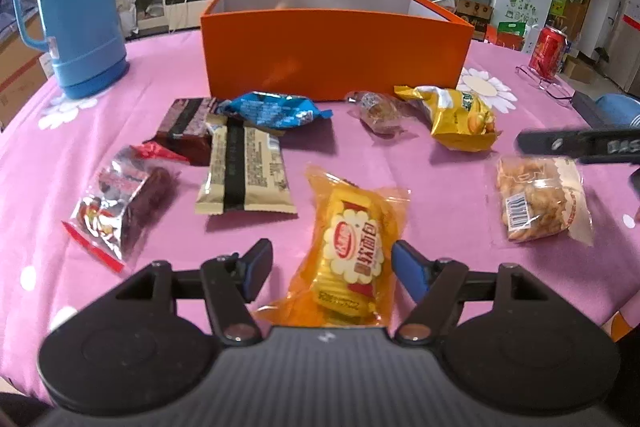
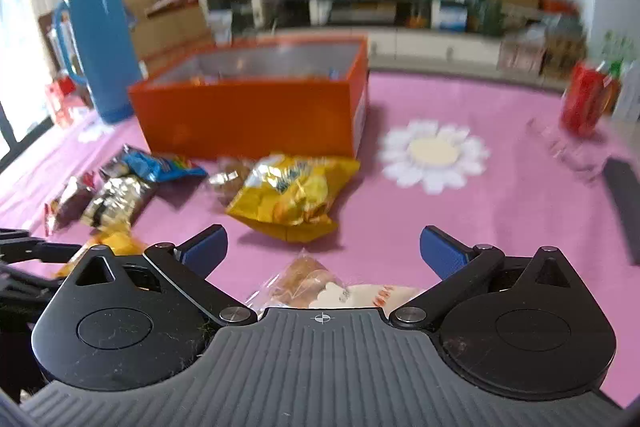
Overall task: Organize snacks
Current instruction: 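Grasp the yellow cake packet with the left gripper while the right gripper grasps the white bread packet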
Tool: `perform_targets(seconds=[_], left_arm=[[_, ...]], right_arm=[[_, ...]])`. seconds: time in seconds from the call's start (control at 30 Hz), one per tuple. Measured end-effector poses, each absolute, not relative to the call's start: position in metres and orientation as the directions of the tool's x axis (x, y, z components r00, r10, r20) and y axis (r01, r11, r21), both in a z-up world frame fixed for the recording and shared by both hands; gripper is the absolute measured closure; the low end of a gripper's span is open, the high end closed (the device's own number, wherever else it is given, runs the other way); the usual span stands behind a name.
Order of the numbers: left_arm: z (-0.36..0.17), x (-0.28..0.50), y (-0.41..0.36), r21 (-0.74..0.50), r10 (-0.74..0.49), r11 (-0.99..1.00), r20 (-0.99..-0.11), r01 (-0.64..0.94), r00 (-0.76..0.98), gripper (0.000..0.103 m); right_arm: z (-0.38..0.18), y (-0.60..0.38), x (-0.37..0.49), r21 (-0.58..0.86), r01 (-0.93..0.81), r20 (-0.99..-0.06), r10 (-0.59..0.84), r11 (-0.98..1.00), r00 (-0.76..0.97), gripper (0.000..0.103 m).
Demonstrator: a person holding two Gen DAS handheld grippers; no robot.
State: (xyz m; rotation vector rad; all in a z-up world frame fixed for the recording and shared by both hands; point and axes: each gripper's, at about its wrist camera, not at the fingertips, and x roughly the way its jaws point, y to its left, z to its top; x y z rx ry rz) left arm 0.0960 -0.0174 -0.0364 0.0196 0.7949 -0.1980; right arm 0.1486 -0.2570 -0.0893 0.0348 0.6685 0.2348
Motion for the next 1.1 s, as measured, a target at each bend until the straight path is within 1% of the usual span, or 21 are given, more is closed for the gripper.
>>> perform_targets(seconds=[0.03,0.1,0.17,0.23,0.33,0.37,0.43,0.47,0.53,0.6,0.7,0.8,0.87,0.9,0.93,0.97,1.0,1.03,1.1], left_arm=[[-0.036,0.096,-0.017,-0.054,-0.167,0.982,-0.710,0.183,0.684,0.029],[-0.037,0.097,-0.015,-0.065,-0.173,0.981,-0.711,0.182,0.681,0.028],[-0.038,0.098,-0.014,-0.081,-0.183,0.980,-0.714,0.180,0.675,0.028],[-0.039,0.099,-0.014,-0.089,-0.189,0.979,-0.717,0.181,0.671,0.028],[-0.039,0.100,-0.018,-0.072,-0.187,0.978,-0.717,0.195,0.672,0.027],[-0.039,0.101,-0.020,-0.063,-0.186,0.977,-0.719,0.204,0.669,0.024],[-0.039,0.101,-0.023,-0.037,-0.174,0.976,-0.718,0.213,0.674,0.011],[-0.040,0.100,-0.024,-0.020,-0.161,0.978,-0.707,0.208,0.688,0.009],[-0.043,0.100,-0.026,0.009,-0.141,0.978,-0.706,0.207,0.694,0.009],[-0.047,0.103,-0.026,-0.002,-0.145,0.978,-0.717,0.207,0.682,0.016],[-0.054,0.106,-0.027,-0.021,-0.155,0.978,-0.735,0.207,0.660,0.018],[-0.057,0.105,-0.030,0.003,-0.138,0.979,-0.734,0.206,0.665,0.018],[-0.057,0.105,-0.029,-0.005,-0.141,0.979,-0.733,0.203,0.665,0.019],[-0.056,0.105,-0.028,-0.008,-0.144,0.979,-0.733,0.203,0.665,0.022],[-0.056,0.105,-0.027,-0.012,-0.148,0.979,-0.732,0.204,0.665,0.024],[-0.055,0.104,-0.026,-0.016,-0.151,0.979,-0.729,0.203,0.668,0.034],[-0.053,0.104,-0.026,-0.018,-0.155,0.978,-0.724,0.206,0.672,0.055],[-0.051,0.104,-0.025,-0.020,-0.160,0.977,-0.723,0.211,0.672,0.063],[-0.047,0.104,-0.021,-0.045,-0.174,0.978,-0.722,0.205,0.670,0.065]], right_arm=[[-0.096,-0.259,0.155,0.141,-0.206,-0.633,0.248,0.968,0.733,0.018],[-0.108,-0.264,0.157,0.234,-0.181,-0.672,0.293,0.955,0.680,0.022],[-0.112,-0.268,0.143,0.306,-0.147,-0.672,0.323,0.941,0.667,0.022],[-0.111,-0.267,0.124,0.340,-0.156,-0.648,0.351,0.927,0.676,0.016],[-0.108,-0.260,0.106,0.311,-0.158,-0.635,0.329,0.937,0.699,0.013],[-0.108,-0.257,0.105,0.291,-0.156,-0.640,0.313,0.944,0.701,0.013],[-0.110,-0.251,0.108,0.270,-0.158,-0.652,0.302,0.950,0.695,0.012],[-0.111,-0.249,0.107,0.264,-0.161,-0.654,0.299,0.951,0.695,0.012],[-0.112,-0.242,0.109,0.230,-0.180,-0.663,0.290,0.956,0.690,0.012],[-0.118,-0.236,0.111,0.196,-0.183,-0.681,0.268,0.963,0.681,0.012],[-0.129,-0.227,0.114,0.175,-0.204,-0.715,0.267,0.963,0.646,0.012],[-0.132,-0.216,0.112,0.091,-0.230,-0.720,0.224,0.969,0.657,0.012],[-0.134,-0.213,0.111,0.058,-0.228,-0.719,0.199,0.972,0.666,0.013],[-0.134,-0.212,0.111,0.044,-0.225,-0.719,0.187,0.973,0.669,0.017],[-0.134,-0.211,0.111,0.029,-0.220,-0.717,0.174,0.975,0.675,0.023],[-0.133,-0.211,0.110,0.014,-0.216,-0.715,0.161,0.976,0.681,0.024],[-0.133,-0.213,0.109,0.018,-0.213,-0.712,0.162,0.977,0.683,0.029],[-0.131,-0.214,0.108,0.026,-0.210,-0.708,0.166,0.977,0.686,0.034],[-0.128,-0.219,0.107,0.053,-0.203,-0.701,0.181,0.978,0.690,0.041]])
